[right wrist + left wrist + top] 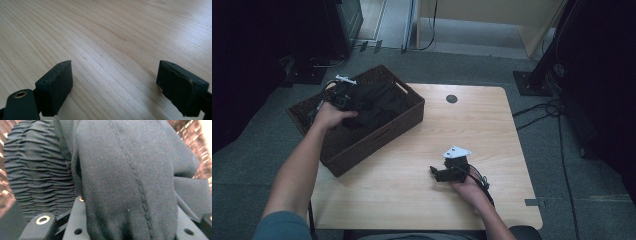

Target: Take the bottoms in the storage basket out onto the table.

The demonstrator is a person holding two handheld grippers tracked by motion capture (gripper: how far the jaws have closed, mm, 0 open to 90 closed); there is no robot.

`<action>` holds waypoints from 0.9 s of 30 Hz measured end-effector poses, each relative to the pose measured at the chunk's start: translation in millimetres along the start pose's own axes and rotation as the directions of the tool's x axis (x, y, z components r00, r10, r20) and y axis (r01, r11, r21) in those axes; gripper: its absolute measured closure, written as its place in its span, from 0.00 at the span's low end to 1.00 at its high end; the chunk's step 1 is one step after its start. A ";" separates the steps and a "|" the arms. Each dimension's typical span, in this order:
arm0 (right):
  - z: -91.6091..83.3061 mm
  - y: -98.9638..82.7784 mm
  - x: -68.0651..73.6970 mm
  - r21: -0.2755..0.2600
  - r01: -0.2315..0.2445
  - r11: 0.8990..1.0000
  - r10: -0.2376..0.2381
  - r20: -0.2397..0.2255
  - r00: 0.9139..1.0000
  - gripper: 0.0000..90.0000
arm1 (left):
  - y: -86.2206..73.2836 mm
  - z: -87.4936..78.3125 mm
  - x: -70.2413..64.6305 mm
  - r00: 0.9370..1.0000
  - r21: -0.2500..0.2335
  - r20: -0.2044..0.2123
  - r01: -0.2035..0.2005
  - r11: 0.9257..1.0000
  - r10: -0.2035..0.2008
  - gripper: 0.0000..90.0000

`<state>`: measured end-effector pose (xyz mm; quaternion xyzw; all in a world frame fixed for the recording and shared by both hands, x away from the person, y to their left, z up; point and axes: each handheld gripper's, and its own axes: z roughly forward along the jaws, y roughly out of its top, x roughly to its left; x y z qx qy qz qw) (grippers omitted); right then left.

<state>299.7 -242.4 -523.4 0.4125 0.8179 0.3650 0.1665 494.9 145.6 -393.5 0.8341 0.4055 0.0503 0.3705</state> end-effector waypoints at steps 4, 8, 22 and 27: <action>0.0 0.0 0.0 0.000 -0.001 1.000 0.001 0.000 1.000 0.15 | 19.0 -22.4 -10.9 0.999 -0.076 0.029 -0.029 0.997 0.032 0.74; -0.2 -0.2 0.0 -0.001 -0.002 1.000 0.002 -0.002 1.000 0.15 | 36.4 -40.5 -27.3 0.995 -0.119 0.039 -0.081 0.990 0.087 0.74; -17.0 2.3 -22.5 -0.014 -0.103 0.995 0.103 -0.007 0.995 0.16 | 71.1 -93.7 -124.1 0.966 -0.206 0.046 -0.242 0.948 0.256 0.73; -29.2 2.1 -35.6 -0.054 -0.143 0.988 0.145 0.018 0.989 0.16 | 56.8 -90.5 -153.1 0.965 -0.206 0.083 -0.229 0.951 0.250 0.73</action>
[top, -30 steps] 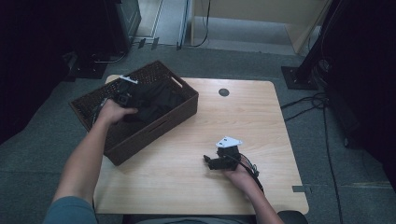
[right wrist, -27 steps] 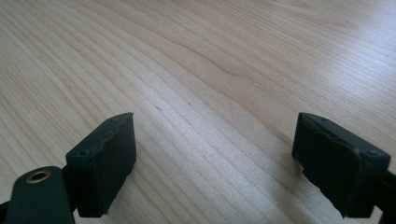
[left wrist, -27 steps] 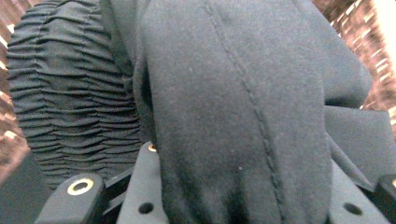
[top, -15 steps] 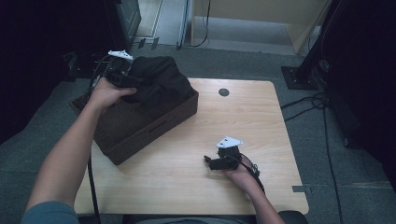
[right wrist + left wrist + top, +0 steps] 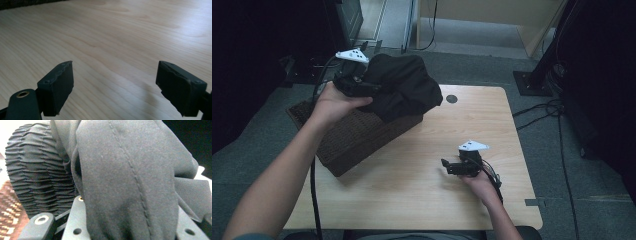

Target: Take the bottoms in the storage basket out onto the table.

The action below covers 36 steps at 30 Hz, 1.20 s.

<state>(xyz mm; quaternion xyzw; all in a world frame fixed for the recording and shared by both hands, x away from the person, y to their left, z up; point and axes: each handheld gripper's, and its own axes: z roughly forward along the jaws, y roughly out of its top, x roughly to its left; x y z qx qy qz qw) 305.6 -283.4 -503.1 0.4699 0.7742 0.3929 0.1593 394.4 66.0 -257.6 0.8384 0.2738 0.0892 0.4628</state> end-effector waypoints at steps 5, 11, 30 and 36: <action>-10.1 0.1 -12.6 -0.027 -0.036 0.999 0.037 0.030 0.999 0.17 | -12.8 9.8 -25.0 0.999 0.007 0.043 -0.029 1.000 0.029 0.73; -18.9 0.0 -25.4 -0.054 -0.068 0.996 0.071 0.064 0.995 0.18 | -34.7 29.2 -52.9 0.994 0.007 0.080 -0.077 0.997 0.076 0.72; -34.4 2.3 -42.2 -0.084 -0.054 0.995 0.065 0.141 0.988 0.25 | -117.7 118.8 -67.7 0.980 0.113 0.192 -0.080 0.990 0.057 0.72; -46.7 2.2 -50.9 -0.115 -0.086 0.990 0.104 0.159 0.982 0.30 | -150.5 140.6 -63.8 0.983 0.173 0.179 -0.065 0.983 0.034 0.71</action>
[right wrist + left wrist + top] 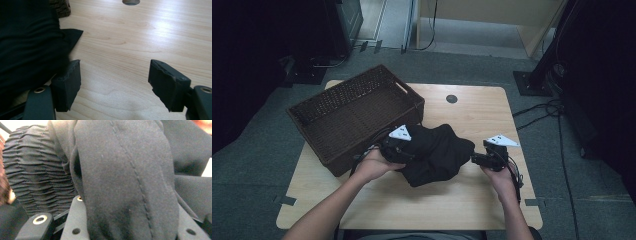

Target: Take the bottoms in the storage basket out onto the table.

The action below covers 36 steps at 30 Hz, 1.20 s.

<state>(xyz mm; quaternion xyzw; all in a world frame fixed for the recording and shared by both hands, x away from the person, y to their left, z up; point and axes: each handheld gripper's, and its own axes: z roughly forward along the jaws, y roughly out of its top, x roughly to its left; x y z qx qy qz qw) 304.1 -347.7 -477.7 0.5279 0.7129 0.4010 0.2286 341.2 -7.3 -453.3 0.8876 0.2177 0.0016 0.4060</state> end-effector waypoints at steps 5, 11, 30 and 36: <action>-1.9 2.2 5.2 -0.011 0.000 1.000 0.000 -0.041 0.999 0.38 | -13.8 17.2 1.9 1.000 0.008 0.012 0.022 1.000 -0.022 0.70; -7.3 8.0 16.6 -0.060 0.007 0.998 -0.013 -0.106 0.994 0.46 | -16.2 28.8 7.4 0.999 0.011 0.015 0.031 0.999 -0.031 0.68; 32.6 -11.3 63.0 0.147 0.197 0.969 -0.160 -0.232 0.960 0.42 | 7.7 -17.5 8.1 0.997 0.023 0.050 0.054 0.998 -0.055 0.27; 35.8 -13.3 63.5 0.165 0.210 0.964 -0.171 -0.222 0.960 0.41 | 13.9 -45.2 10.2 0.999 0.007 0.028 0.036 0.999 -0.037 0.28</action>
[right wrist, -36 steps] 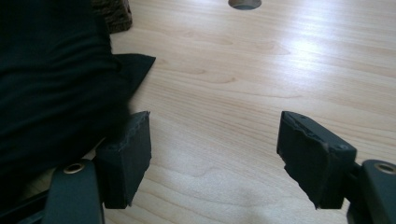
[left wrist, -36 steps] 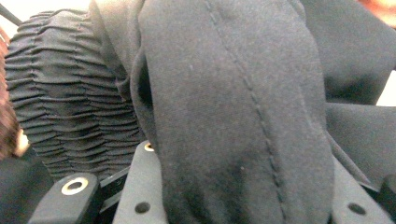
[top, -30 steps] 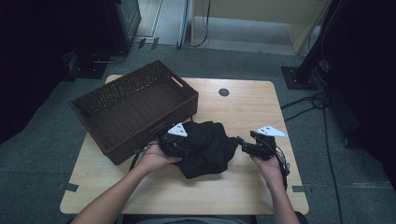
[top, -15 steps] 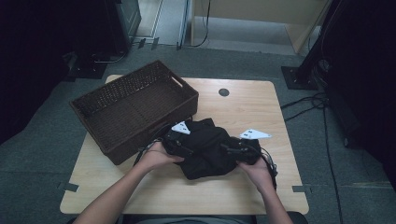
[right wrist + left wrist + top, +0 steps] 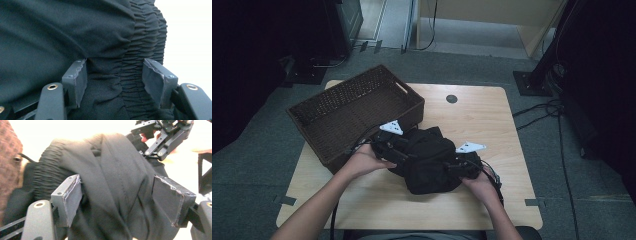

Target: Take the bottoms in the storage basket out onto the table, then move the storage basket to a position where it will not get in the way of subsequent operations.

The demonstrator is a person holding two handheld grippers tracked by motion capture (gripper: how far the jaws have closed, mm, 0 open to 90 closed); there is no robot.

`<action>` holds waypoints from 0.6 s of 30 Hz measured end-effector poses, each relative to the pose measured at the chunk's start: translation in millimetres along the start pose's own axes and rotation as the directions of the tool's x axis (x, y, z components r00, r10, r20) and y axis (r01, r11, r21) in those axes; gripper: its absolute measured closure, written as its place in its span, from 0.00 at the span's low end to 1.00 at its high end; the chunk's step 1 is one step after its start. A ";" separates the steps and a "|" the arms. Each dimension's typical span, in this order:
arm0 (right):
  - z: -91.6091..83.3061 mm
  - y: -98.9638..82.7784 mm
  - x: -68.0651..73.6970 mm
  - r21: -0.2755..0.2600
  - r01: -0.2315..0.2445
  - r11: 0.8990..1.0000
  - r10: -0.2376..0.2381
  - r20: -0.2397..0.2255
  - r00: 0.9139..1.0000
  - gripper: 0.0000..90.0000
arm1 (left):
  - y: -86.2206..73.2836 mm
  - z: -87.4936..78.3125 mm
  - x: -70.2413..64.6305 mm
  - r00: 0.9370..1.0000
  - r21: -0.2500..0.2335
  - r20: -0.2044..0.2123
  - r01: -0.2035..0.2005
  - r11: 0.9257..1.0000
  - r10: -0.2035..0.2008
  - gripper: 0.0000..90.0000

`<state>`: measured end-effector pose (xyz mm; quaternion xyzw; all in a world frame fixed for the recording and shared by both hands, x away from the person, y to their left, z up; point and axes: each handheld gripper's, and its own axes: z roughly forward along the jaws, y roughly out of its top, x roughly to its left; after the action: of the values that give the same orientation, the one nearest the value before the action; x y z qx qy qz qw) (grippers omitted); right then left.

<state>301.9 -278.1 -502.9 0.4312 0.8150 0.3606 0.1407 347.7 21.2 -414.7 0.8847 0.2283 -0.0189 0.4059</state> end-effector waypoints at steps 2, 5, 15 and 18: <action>0.2 -0.5 0.4 -0.003 0.007 1.000 -0.007 0.003 1.000 0.41 | 3.0 -10.5 2.0 1.000 -0.013 -0.013 0.000 1.000 0.000 0.29; 0.1 -1.3 0.7 -0.006 0.001 1.000 -0.001 0.002 1.000 0.41 | 7.1 -22.9 7.3 0.999 0.001 -0.051 -0.009 1.000 0.009 0.31; 1.1 -3.2 1.0 -0.020 0.013 1.000 -0.013 0.010 1.000 0.41 | 18.9 -60.8 30.7 0.991 -0.019 -0.133 -0.012 1.000 0.009 0.41; 1.1 -3.5 1.1 -0.022 0.013 1.000 -0.013 0.010 1.000 0.41 | 21.3 -71.9 39.8 0.986 -0.010 -0.166 -0.017 1.000 0.015 0.45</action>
<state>299.7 -277.9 -506.1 0.4260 0.8132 0.3664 0.1517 381.3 76.8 -360.2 0.8827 0.2541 0.0593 0.3907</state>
